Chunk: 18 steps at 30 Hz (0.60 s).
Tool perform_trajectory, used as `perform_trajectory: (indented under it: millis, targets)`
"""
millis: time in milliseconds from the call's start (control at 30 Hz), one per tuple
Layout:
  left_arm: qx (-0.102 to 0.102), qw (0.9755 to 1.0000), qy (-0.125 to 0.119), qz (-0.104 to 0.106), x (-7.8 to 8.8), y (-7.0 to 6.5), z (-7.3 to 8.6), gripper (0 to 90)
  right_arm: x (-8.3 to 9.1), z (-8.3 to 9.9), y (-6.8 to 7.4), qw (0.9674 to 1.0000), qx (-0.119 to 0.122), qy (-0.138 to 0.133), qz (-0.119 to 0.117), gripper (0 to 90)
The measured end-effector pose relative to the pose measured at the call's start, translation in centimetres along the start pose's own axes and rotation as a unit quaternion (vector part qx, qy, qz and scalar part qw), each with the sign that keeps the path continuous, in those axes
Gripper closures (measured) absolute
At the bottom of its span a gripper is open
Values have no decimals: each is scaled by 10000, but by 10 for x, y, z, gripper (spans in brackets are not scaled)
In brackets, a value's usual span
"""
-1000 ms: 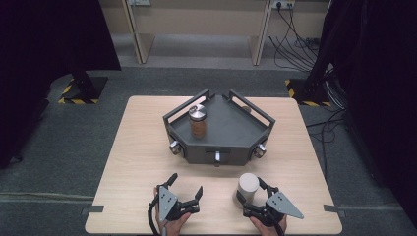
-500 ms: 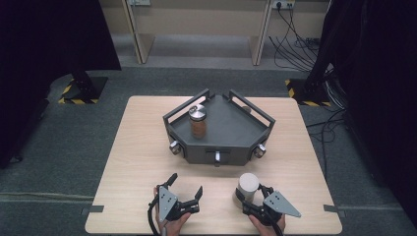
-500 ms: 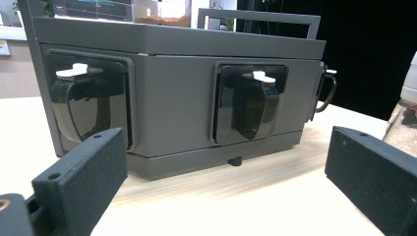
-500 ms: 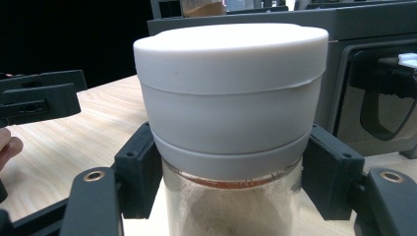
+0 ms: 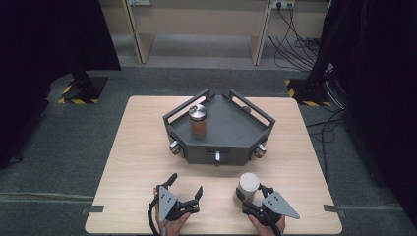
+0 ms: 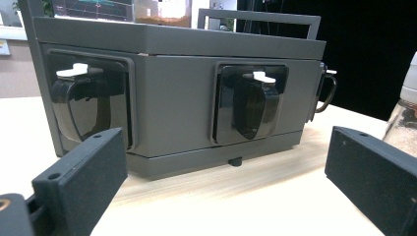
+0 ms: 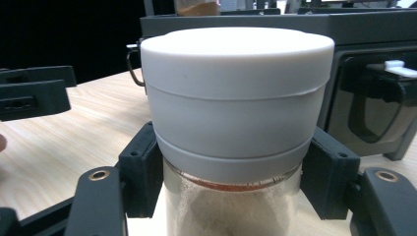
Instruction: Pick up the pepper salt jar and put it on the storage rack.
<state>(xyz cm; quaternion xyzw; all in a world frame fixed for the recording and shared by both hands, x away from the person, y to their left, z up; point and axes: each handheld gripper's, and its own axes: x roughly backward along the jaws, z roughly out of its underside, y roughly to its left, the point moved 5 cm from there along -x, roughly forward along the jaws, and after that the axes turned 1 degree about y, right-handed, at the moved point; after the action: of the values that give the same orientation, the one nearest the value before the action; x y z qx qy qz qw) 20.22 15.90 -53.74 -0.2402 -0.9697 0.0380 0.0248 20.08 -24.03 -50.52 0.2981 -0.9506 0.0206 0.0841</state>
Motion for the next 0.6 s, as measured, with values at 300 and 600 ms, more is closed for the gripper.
perform_trajectory:
  millis: [300, 600]
  targets:
    - [-14, 10000, 9, 4, 0, 0, 0, 18, 4, -3, -1, 9999, -45, -103, 72, 351]
    - [-12, 10000, 14, 10, 0, 0, 0, 18, 9, -15, 2, 9999, 27, -139, -27, 352]
